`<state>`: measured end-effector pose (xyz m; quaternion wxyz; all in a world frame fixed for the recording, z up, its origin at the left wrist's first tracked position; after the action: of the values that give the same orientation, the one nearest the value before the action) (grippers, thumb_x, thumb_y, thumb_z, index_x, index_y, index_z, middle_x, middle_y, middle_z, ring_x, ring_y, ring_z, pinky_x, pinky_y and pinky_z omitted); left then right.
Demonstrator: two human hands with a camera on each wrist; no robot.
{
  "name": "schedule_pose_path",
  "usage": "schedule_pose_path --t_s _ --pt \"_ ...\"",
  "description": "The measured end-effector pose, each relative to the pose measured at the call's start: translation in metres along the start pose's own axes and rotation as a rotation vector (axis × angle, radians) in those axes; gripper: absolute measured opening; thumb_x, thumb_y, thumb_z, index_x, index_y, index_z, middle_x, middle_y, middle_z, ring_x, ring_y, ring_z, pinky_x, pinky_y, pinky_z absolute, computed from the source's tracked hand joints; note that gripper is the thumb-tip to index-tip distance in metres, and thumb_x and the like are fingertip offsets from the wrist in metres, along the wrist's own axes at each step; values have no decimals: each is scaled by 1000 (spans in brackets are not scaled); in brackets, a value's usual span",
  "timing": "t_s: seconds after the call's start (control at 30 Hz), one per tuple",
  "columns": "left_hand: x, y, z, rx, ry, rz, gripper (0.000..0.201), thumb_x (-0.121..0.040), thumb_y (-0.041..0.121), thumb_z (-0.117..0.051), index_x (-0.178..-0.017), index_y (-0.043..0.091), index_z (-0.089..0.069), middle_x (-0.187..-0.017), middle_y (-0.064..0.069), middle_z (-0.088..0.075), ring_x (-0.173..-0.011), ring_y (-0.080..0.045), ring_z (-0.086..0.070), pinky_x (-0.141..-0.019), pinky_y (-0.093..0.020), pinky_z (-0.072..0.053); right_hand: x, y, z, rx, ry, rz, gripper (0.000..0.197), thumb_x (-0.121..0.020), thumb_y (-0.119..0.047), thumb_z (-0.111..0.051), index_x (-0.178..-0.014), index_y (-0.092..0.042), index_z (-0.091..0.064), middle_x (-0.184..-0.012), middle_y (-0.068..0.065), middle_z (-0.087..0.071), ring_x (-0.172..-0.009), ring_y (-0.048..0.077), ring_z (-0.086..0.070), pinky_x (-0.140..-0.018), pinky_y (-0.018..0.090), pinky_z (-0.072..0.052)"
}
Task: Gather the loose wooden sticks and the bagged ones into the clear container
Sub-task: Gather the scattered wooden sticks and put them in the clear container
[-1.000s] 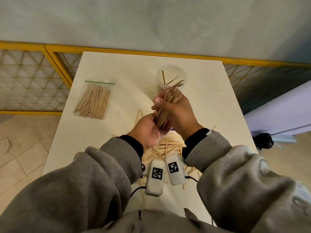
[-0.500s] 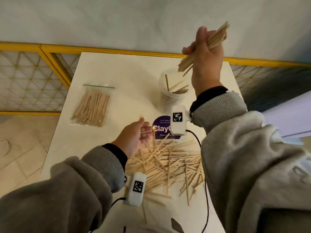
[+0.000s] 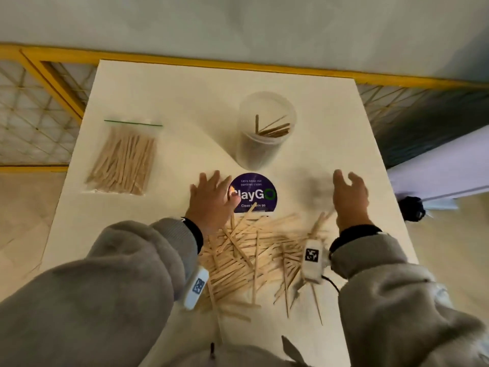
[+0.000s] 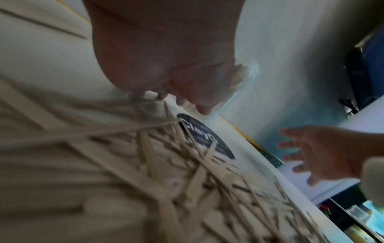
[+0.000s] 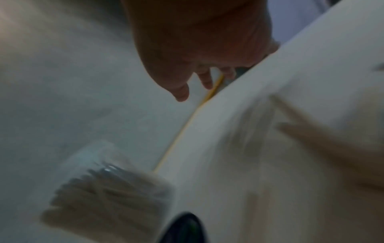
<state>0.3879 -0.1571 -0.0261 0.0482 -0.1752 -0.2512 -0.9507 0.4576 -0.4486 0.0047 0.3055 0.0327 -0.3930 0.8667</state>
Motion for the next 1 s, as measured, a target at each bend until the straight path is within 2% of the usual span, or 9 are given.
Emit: schedule_pose_path --t_s 0.1,0.3,0.4,0.47,0.53,0.6,0.73,0.87,1.0 --pt "10 14 -21 -32 -62 -104 63 -96 51 -30 -150 24 -13 -160 -1 2 -145 -29 14 -115 -52 8 20 43 -19 413 -234 106 44 -93 -38 -42 -133 -19 -44 -148 10 -34 -136 33 -28 -112 59 -21" --pt "46 46 -47 117 -211 -204 62 -98 46 -30 -151 25 -6 -160 1 1 -145 -22 17 -114 -46 12 102 43 -58 461 -518 460 60 -101 -45 -26 -153 -20 -10 -163 -1 3 -149 24 12 -116 50 10" --pt "66 48 -35 522 -305 -133 59 -98 40 -37 -150 30 -10 -159 1 -13 -146 -15 -4 -119 -38 -5 129 45 -55 363 -654 553 57 -102 -42 -30 -153 -25 -13 -162 -2 -4 -149 18 9 -116 40 10" --pt "80 37 -19 600 -288 -141 62 -96 42 -42 -149 35 -12 -157 4 -20 -143 -12 -19 -114 -32 -19 139 50 -38 230 -698 535 57 -100 -43 -40 -151 -27 -20 -161 -5 -13 -148 13 3 -117 35 8" --pt "89 15 1 383 -220 -193 76 -89 48 -54 -149 33 -10 -157 2 -20 -142 -13 -20 -111 -28 -20 137 63 -15 285 -640 603 73 -90 -58 -46 -151 -27 -19 -160 -9 -11 -147 10 4 -120 38 5" --pt "99 -20 12 18 -231 -229 107 -70 66 -63 -149 32 0 -159 -1 -11 -146 -19 -7 -114 -35 -12 138 84 8 510 -612 771 100 -71 -80 -41 -153 -32 -8 -160 -9 3 -146 12 15 -120 41 6" --pt "131 -93 8 -571 -397 -300 140 -44 89 -56 -137 38 35 -149 5 38 -138 -27 33 -112 -54 11 143 139 41 831 -681 886 130 -51 -93 -51 -144 -43 24 -157 -3 31 -143 25 31 -115 51 12" --pt "159 -116 -13 -550 -361 -330 143 -41 92 -53 -134 36 40 -147 3 43 -134 -28 41 -110 -60 13 146 166 48 958 -695 885 137 -47 -94 -54 -147 -38 21 -155 -1 35 -142 29 33 -115 61 8" --pt "154 -92 -34 -416 -236 -304 138 -44 95 -45 -138 34 34 -151 -3 37 -137 -31 36 -110 -63 10 153 155 22 887 -652 827 139 -47 -94 -54 -148 -35 21 -156 4 33 -142 29 32 -114 60 13"
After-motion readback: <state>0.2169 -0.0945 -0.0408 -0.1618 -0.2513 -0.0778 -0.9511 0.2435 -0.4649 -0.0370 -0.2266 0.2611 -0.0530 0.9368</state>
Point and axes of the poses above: each hand's wrist, its own x-axis away from the middle knuckle, its own z-axis out of the back of the hand, y = z × x, the point moved 3 cm from there along -x, towards the middle knuckle
